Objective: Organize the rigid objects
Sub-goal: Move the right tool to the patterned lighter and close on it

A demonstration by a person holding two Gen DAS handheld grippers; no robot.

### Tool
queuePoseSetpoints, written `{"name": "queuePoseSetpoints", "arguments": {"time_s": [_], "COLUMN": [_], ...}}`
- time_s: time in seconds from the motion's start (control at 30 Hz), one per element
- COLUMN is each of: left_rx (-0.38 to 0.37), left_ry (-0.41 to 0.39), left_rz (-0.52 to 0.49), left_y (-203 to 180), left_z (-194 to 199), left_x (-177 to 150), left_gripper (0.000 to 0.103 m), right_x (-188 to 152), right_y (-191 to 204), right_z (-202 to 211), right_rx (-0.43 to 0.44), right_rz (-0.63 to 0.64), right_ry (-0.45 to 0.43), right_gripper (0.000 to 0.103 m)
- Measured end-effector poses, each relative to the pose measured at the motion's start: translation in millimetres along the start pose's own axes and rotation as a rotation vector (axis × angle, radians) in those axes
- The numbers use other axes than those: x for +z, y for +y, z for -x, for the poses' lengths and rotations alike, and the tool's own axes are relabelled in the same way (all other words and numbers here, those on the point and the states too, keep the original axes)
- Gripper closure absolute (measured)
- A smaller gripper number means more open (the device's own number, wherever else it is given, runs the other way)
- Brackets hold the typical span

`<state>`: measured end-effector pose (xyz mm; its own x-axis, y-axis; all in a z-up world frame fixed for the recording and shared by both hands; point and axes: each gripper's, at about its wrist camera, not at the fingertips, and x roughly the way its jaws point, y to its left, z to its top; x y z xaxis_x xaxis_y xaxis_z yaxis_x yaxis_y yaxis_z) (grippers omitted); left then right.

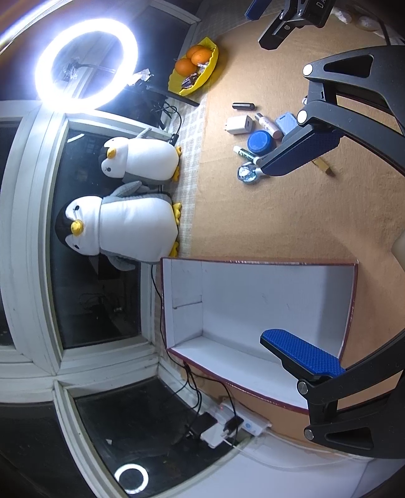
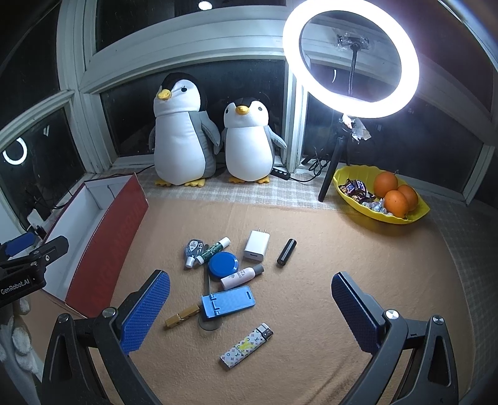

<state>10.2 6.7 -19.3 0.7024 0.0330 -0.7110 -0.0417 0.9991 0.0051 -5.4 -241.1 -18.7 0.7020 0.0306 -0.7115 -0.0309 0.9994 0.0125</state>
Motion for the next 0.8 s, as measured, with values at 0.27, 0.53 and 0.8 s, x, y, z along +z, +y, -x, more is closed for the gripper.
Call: {"name": "queuePoseSetpoints", "arguments": {"time_s": [0.27,0.53,0.8], "left_rx": [0.054,0.152,0.228], "left_ry": [0.047,0.085,0.124], "left_rz": [0.035,0.100,0.160], "left_y": [35.5,90.4,140.5], "left_z": [-13.7,-24.8,-41.9], "left_x": [-2.4,-7.3,-13.3], "left_gripper": [0.005,0.009,0.014], "right_x": [-3.1,-6.6,-8.7], "right_y": [-2.6,-9.9,-7.0], "right_z": [-2.9,-8.6,-22.2], "right_rx": [-0.002,0.018,0.042], "right_rz": [-0.030,-0.088,-0.080], "right_ry": [0.013,0.020,0.059], "right_gripper": [0.001,0.001,0.001]}}
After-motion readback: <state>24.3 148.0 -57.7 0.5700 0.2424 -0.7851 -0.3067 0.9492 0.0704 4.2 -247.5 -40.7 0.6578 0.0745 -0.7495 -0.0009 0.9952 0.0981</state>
